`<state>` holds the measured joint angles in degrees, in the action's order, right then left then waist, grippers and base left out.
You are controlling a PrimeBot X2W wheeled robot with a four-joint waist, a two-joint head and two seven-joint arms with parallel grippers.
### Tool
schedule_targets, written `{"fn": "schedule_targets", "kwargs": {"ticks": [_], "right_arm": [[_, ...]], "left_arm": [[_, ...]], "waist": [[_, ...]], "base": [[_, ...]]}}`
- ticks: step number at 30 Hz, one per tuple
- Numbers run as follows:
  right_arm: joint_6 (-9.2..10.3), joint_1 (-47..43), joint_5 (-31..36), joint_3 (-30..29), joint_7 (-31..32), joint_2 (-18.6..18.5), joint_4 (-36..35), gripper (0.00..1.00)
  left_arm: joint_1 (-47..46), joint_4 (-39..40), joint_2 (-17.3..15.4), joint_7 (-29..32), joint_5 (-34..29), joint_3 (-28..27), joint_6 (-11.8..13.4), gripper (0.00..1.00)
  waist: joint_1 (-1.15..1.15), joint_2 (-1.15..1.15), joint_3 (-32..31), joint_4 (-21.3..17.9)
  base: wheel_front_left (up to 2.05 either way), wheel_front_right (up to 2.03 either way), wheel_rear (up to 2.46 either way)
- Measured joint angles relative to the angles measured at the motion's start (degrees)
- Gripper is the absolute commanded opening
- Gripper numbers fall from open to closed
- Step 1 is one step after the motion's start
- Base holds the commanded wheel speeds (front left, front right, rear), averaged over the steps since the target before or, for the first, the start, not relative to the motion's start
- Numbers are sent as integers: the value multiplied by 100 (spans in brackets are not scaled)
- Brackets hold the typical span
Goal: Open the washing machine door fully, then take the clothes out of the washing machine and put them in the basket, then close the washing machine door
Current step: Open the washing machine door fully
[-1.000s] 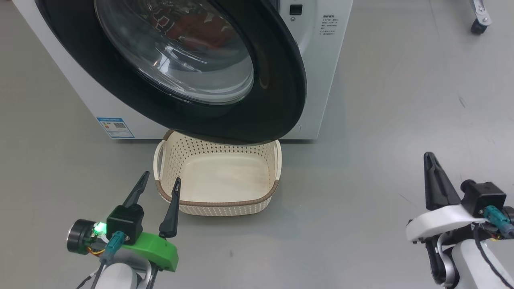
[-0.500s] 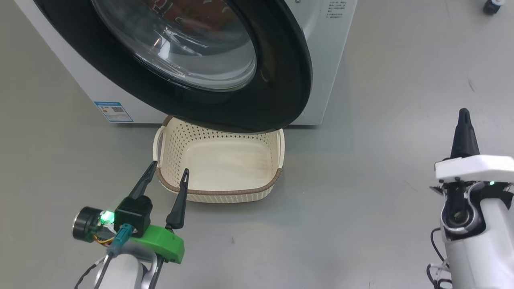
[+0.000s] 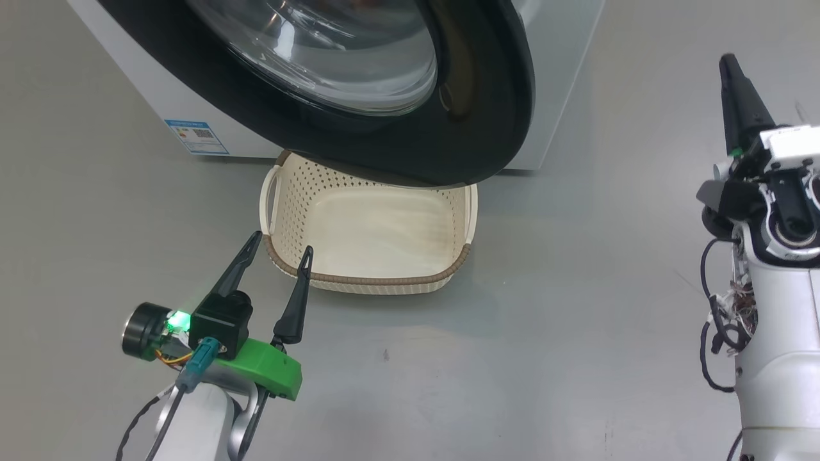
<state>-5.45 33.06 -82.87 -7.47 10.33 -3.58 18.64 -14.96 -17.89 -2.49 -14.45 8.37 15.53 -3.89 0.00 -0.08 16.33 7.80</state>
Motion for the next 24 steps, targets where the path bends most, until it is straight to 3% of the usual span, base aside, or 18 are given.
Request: {"fn": "schedule_targets", "kwargs": {"ticks": [12, 19, 24], "right_arm": [[267, 865, -375, 445, 1458, -154, 282, 0], [513, 1163, -500, 615, 2046, -245, 539, 0], [563, 1278, -571, 744, 2384, -282, 693, 0]], "left_arm": [[-211, 34, 30, 0, 44, 54, 1, 100], [-242, 38, 38, 0, 116, 63, 9, 100], [-255, 43, 45, 0, 121, 49, 42, 100]], "waist": [[0, 0, 329, 348], [0, 0, 458, 573], [0, 0, 524, 697]], "base": [[0, 0, 0], [0, 0, 0], [0, 0, 0]]}}
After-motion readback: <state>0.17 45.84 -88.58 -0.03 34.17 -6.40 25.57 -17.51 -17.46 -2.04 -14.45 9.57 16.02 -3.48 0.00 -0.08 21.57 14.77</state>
